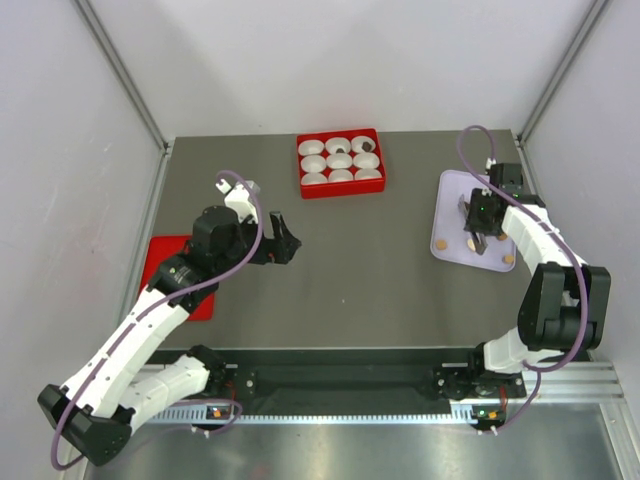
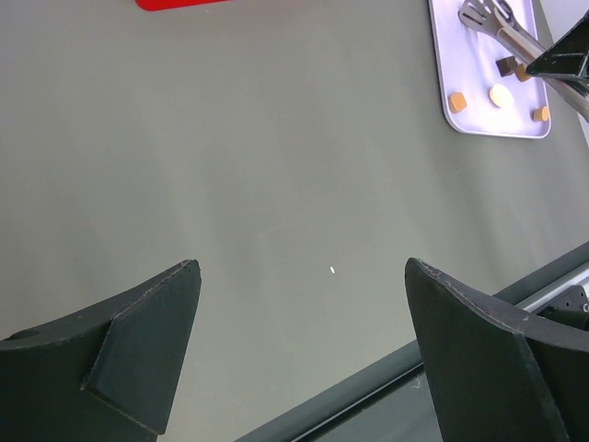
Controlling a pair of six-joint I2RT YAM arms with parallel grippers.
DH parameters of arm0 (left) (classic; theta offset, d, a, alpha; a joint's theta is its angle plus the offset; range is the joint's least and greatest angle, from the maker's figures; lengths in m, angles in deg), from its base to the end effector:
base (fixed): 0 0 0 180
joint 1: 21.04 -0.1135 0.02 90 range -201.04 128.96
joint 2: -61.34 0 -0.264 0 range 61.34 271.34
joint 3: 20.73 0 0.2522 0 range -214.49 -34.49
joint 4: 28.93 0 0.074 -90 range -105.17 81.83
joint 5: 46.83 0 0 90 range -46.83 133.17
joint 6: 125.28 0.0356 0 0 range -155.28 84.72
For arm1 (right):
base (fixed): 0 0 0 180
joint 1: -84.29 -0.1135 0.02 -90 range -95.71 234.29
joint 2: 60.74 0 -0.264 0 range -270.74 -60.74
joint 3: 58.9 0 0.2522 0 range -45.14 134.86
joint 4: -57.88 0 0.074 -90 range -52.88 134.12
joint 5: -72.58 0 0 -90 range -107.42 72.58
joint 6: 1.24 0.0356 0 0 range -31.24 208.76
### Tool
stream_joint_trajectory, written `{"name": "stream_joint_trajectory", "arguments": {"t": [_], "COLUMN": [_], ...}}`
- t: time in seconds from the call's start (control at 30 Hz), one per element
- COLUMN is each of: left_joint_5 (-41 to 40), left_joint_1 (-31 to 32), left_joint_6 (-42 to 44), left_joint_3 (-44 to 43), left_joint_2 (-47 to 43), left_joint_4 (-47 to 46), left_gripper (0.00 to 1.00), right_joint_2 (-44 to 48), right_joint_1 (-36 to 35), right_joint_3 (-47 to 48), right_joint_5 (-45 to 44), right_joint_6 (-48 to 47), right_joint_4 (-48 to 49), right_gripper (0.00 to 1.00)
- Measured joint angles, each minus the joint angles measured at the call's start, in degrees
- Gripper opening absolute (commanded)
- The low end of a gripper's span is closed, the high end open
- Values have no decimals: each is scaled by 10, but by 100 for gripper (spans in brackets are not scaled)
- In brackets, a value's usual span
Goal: Pack the chocolate
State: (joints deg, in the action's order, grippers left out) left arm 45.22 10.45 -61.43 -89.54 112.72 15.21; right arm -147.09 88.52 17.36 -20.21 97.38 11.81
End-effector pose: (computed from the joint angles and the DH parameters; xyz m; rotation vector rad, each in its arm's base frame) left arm 0.1645 -0.1023 0.3461 0.1211 2.0991 -0.6576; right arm 0.3115 -0.0248 0.2418 0.3041 2.5313 -0.0323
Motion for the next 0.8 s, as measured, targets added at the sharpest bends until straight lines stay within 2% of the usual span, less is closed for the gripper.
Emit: {"name": "stream_joint_trajectory", "arguments": {"t": [0.8], "left_joint_5": [1], "left_joint_1": [0], "left_joint_6": [-5], "left_joint_3": [0], "left_joint_2": [10], "left_joint_4": [-3], "left_gripper": [97], "right_joint_2": [-14], "right_joint_1": [-7], "right_joint_3": [7], "right_joint_5": [-3], "right_joint_6": [0], "right_joint_4": [-7], "right_gripper": [32]}}
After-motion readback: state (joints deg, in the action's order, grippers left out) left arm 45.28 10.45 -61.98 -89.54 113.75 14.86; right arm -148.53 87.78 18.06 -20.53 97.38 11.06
